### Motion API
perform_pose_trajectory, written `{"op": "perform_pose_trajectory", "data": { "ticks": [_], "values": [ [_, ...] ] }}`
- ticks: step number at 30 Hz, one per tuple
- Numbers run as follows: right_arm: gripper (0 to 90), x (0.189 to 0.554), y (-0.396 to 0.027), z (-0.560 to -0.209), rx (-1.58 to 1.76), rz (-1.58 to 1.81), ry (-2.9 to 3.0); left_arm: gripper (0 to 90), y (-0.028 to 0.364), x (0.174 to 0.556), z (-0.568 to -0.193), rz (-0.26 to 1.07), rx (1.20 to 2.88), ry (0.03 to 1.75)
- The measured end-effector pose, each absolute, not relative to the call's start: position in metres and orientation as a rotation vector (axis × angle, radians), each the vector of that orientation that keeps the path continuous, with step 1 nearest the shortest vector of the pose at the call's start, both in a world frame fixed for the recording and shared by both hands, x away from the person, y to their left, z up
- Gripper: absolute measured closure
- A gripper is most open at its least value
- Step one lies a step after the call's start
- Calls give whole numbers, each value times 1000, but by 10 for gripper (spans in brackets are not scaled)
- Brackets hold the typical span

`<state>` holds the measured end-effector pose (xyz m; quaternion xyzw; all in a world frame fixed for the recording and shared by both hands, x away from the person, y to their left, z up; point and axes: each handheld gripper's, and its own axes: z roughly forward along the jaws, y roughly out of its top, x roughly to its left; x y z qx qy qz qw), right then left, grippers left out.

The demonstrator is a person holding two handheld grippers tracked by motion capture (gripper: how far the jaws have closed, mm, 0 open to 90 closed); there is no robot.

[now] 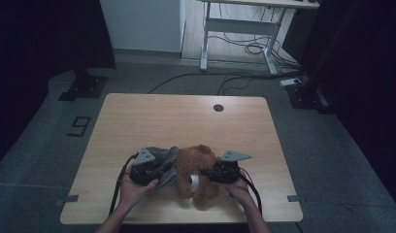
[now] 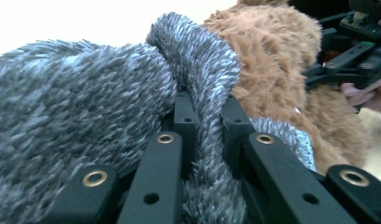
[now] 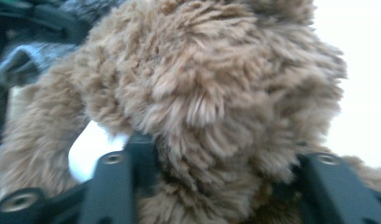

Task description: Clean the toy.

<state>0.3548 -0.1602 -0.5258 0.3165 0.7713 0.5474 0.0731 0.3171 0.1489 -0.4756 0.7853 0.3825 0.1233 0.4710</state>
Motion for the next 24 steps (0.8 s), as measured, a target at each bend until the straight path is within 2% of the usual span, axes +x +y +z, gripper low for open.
{"op": "perform_pose_trajectory", "data": {
  "ticks": [5, 8, 13, 19, 24],
  "values": [
    [572, 363, -162, -518, 941, 1566, 2166, 795, 136, 343, -470, 322, 1929, 938],
    [565, 375, -168, -517, 975, 1547, 2123, 795, 127, 364, -465, 313, 1936, 962],
    [542, 378, -176, -523, 966, 1562, 2149, 797, 112, 372, -444, 329, 1909, 927],
    [525, 369, -177, -527, 961, 1540, 2167, 796, 61, 377, -427, 321, 1946, 845],
    [522, 366, -178, -534, 990, 1545, 2167, 795, 12, 381, -443, 299, 2008, 812]
  ]
}}
